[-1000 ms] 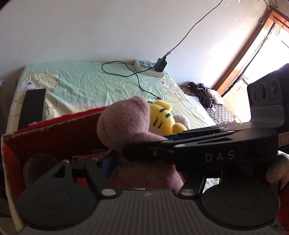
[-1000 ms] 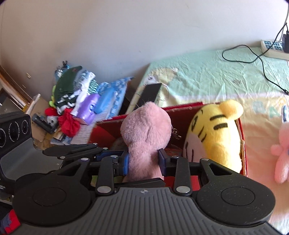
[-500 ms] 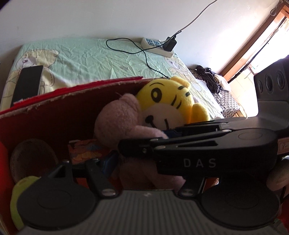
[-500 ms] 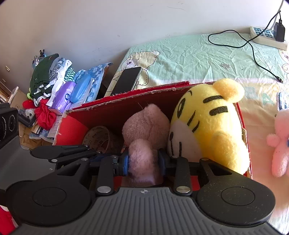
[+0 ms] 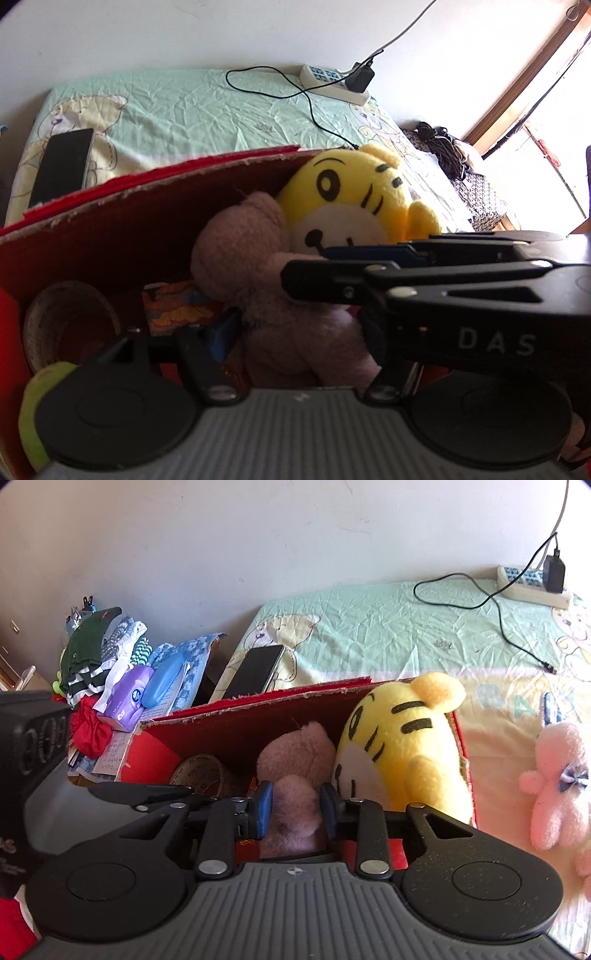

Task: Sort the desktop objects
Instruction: 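Lower the pink teddy bear into the red box beside the tiger plush, then open both grippers to release the pink teddy bear and withdraw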

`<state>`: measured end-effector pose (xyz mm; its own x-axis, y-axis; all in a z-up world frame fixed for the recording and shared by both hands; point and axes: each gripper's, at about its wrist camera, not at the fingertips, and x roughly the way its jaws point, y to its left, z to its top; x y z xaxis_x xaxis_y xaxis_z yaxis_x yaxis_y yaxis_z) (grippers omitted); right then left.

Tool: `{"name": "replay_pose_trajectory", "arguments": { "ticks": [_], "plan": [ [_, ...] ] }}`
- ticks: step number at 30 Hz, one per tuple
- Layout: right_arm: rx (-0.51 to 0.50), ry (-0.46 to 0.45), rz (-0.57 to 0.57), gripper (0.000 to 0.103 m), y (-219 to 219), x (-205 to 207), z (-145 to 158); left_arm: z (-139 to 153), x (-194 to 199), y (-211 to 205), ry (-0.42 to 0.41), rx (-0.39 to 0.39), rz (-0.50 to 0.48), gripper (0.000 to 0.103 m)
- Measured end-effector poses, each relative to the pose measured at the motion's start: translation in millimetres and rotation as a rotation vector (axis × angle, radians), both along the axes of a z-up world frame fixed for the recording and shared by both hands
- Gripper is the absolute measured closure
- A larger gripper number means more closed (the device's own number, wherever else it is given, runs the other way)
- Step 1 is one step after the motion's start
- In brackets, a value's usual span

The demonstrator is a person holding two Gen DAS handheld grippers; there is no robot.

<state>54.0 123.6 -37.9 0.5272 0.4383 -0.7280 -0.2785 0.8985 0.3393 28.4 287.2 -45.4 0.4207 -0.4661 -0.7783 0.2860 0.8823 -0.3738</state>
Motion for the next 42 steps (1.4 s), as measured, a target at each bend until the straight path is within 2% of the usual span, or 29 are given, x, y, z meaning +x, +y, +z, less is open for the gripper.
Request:
{"name": "replay_pose_trajectory", "arguments": {
  "ticks": [5,10,16,25,35,42],
  "plan": [
    [0.046,-0.014,-0.029,0.078,-13.3,-8.3,7.4,-3.8,6.3,-7.7,0.029,0.038,-0.001,0.031],
    [0.063,-0.011,-0.046,0.081,-17.7,-12.0,6.7,-2.8,5.6,-15.7,0.014,0.088,-0.005,0.027],
    [0.064,-0.013,-0.059,0.081,-17.9,-13.5,3.4,-2.7,5.1,-13.9,0.020,0.100,0.018,0.022],
    [0.023,-0.031,-0.084,0.080,-20.5,-14.8,-0.5,0.1,1.5,-15.3,0.010,0.127,0.045,0.019],
    [0.039,-0.044,-0.107,0.081,-26.8,-18.2,-2.2,1.0,0.1,-23.4,0.006,0.154,0.057,0.019],
    [0.047,-0.030,-0.115,0.082,-29.8,-19.1,-2.9,2.7,-1.6,-27.8,-0.004,0.197,0.072,0.011]
  ]
}}
